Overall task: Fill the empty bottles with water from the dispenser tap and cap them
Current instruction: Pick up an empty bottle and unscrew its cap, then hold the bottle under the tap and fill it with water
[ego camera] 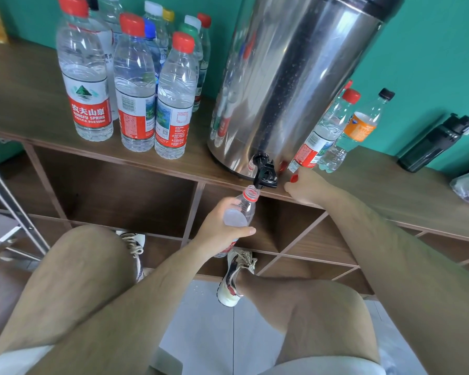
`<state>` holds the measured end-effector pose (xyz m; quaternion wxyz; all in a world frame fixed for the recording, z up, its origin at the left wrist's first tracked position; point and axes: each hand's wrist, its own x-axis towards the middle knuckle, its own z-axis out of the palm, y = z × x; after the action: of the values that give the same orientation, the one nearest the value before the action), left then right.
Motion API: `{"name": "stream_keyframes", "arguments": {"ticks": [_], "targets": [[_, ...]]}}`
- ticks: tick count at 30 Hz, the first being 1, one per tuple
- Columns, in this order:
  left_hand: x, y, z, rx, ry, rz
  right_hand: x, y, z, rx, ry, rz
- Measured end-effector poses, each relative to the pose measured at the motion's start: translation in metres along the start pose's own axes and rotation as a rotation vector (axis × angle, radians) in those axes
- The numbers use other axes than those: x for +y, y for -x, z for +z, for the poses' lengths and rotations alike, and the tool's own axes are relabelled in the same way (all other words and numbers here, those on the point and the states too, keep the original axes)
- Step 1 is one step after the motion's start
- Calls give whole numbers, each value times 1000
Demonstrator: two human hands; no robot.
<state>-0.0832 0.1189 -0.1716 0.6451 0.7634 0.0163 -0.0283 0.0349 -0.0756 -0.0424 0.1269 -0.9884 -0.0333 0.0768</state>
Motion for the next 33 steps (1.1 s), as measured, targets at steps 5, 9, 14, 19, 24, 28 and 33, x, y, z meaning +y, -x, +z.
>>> {"name": "stream_keyframes", "arguments": {"ticks": [5,9,14,19,24,28,33], "targets": [[0,0,-1,-2,-11,-2,1,-4,2,-9,-49,-25],[0,-2,-2,-6,-7,-9,4,-7,5,-8,-65,-41],[-1,-4,-2,-10,-19,-14,-6,18,0,79,96,-21],[-1,-5,-2,-4,0,-28,-44,94,1,547,-385,-310],[-2,-7,-2,13,16,-39,-65,127,11,545,-315,-458],[0,-4,-4,2,1,-29,-60,122,8,516,-354,-476],[1,-3,-5,-9,-18,-29,-45,123,-1,426,-306,-529]]}}
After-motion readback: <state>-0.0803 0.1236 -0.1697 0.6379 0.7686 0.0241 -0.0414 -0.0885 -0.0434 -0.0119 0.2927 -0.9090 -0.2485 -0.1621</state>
